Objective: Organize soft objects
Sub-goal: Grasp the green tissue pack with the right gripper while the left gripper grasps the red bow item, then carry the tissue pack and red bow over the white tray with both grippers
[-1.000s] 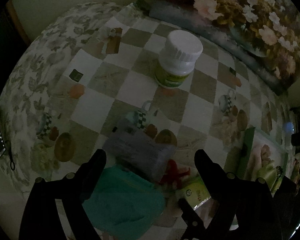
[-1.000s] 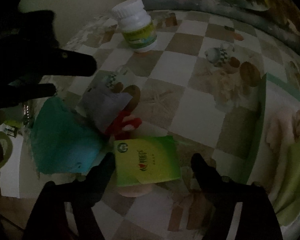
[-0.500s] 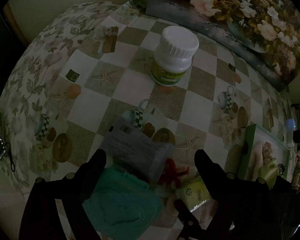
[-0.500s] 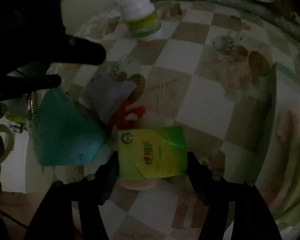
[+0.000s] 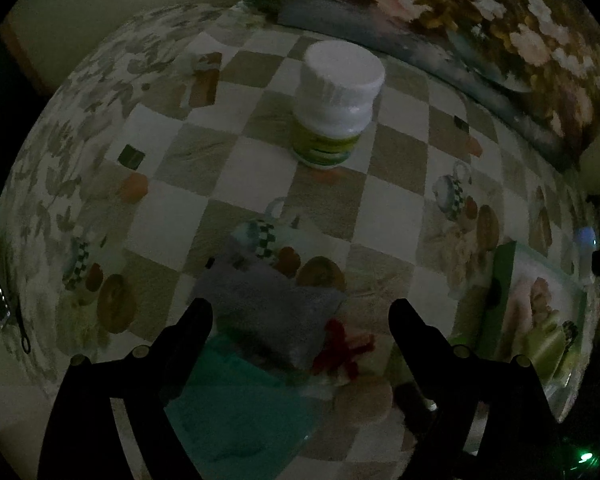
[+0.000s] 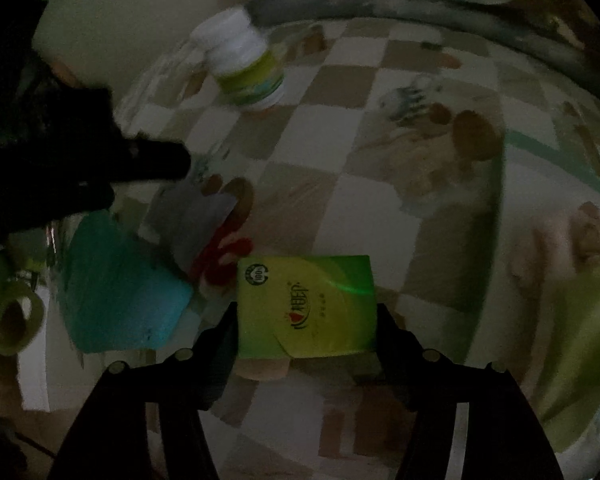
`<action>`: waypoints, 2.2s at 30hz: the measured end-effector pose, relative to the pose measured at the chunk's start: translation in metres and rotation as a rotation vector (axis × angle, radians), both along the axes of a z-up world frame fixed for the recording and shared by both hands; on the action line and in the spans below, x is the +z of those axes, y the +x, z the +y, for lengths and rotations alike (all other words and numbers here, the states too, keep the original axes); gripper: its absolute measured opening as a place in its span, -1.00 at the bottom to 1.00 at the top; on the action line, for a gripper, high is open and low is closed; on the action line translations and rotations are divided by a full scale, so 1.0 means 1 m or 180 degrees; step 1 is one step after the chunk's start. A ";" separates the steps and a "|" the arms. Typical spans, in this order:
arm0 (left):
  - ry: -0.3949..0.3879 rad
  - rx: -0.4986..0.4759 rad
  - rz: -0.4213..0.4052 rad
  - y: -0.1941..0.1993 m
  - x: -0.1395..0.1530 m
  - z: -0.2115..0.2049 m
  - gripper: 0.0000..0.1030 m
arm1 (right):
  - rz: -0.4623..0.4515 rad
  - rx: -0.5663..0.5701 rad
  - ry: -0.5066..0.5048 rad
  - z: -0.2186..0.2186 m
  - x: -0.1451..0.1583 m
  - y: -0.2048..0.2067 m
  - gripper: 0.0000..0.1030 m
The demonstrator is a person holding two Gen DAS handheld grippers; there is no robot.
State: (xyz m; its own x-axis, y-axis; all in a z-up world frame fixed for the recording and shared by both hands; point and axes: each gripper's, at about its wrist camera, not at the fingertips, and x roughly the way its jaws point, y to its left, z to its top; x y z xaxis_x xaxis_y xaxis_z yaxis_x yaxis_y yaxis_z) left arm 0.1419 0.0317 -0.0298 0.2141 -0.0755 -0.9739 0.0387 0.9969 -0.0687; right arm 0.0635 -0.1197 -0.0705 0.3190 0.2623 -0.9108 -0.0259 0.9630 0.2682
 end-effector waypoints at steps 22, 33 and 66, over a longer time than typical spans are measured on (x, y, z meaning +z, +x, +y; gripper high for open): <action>0.0396 -0.0888 -0.0046 -0.016 -0.001 -0.061 0.10 | -0.0550 -0.1017 -0.0238 -0.099 0.084 -0.026 0.28; 0.0773 -0.1231 0.0107 -0.027 -0.025 -0.084 -0.13 | -0.0532 -0.1186 -0.0186 -0.115 0.083 -0.030 0.28; 0.0535 -0.1126 -0.0192 -0.036 0.015 -0.080 -0.55 | -0.0527 -0.1263 -0.0208 -0.123 0.081 -0.032 0.28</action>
